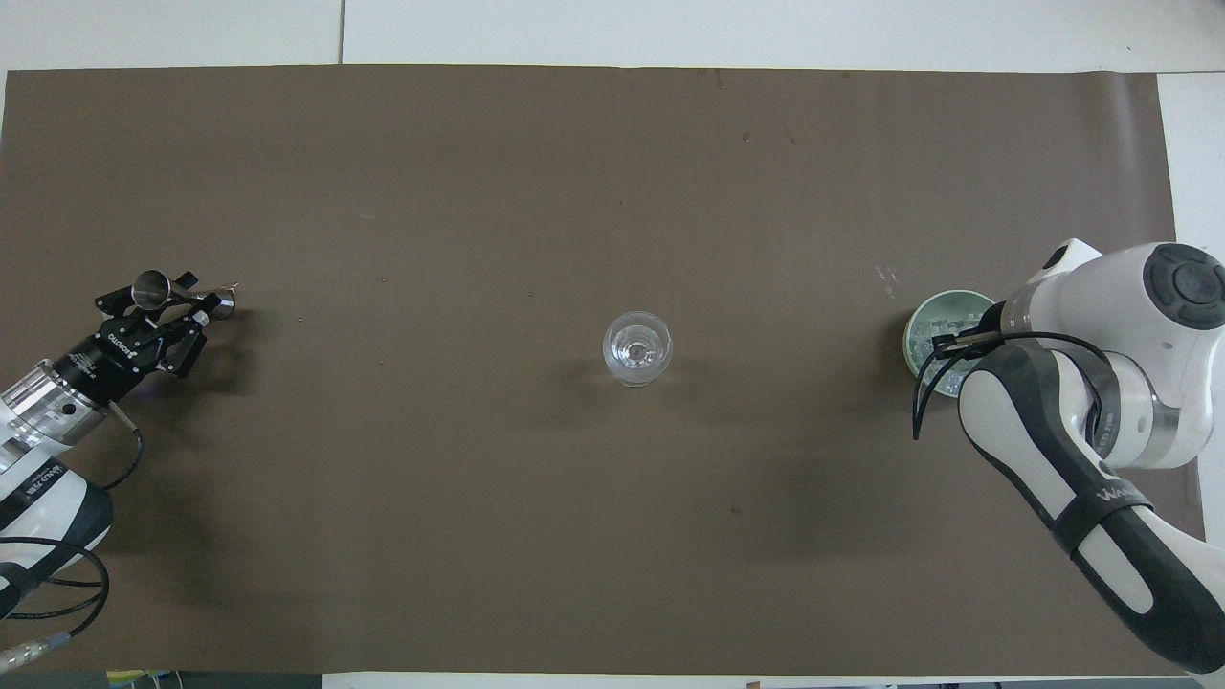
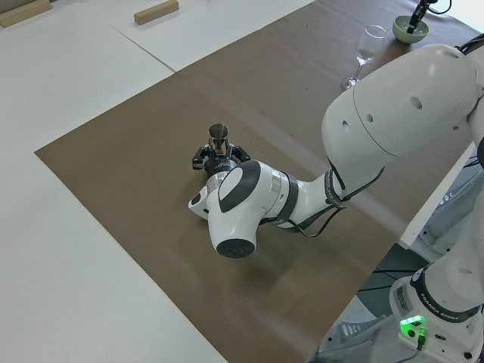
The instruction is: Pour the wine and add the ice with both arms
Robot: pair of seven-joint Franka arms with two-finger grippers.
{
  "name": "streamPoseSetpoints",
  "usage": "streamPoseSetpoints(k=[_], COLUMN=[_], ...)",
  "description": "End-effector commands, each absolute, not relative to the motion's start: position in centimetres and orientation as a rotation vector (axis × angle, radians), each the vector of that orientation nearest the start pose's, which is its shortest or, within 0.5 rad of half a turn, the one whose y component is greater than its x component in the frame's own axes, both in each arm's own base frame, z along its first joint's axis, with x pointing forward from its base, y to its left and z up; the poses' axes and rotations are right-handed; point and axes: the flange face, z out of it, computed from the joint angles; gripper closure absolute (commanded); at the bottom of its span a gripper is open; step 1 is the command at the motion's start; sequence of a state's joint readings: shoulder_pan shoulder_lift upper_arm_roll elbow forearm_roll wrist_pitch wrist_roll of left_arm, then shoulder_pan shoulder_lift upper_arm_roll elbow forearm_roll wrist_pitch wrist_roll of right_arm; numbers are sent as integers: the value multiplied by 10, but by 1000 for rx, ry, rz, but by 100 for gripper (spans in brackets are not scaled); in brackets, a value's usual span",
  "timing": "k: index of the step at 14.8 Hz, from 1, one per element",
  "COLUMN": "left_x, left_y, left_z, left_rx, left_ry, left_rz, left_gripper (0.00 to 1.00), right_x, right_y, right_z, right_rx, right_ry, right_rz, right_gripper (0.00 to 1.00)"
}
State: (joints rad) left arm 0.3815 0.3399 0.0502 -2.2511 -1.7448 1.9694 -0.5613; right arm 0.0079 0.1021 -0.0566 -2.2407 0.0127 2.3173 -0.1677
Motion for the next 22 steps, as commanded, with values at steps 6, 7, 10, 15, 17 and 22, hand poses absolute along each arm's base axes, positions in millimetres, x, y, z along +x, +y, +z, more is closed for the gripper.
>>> streamPoseSetpoints(k=[6,7,10,15,17,22], left_x=[475,469,475,516,535,583], left_y=[197,208,232,260,247,183], left_z=[228,233,258,327,352,431], left_rx=[992,1073,1377,1882,2103,2419], left_ry=[1690,1679,1644,1570,1512,1436], left_rz=[-577,-568,-588,-571,-561,-440], left_gripper=[0,0,0,0,0,0], right_x=[550,554,564,577,573,553], right_y=[-19,-18,-6,84,127,247], right_z=[372,384,426,519,550,578], right_rx=[-3109,-3108,-3106,-3120,-3121,-3065], right_ry=[-219,-222,-212,-106,-46,154], right_rz=[82,87,104,94,62,-32], right_gripper=[100,100,100,100,100,100])
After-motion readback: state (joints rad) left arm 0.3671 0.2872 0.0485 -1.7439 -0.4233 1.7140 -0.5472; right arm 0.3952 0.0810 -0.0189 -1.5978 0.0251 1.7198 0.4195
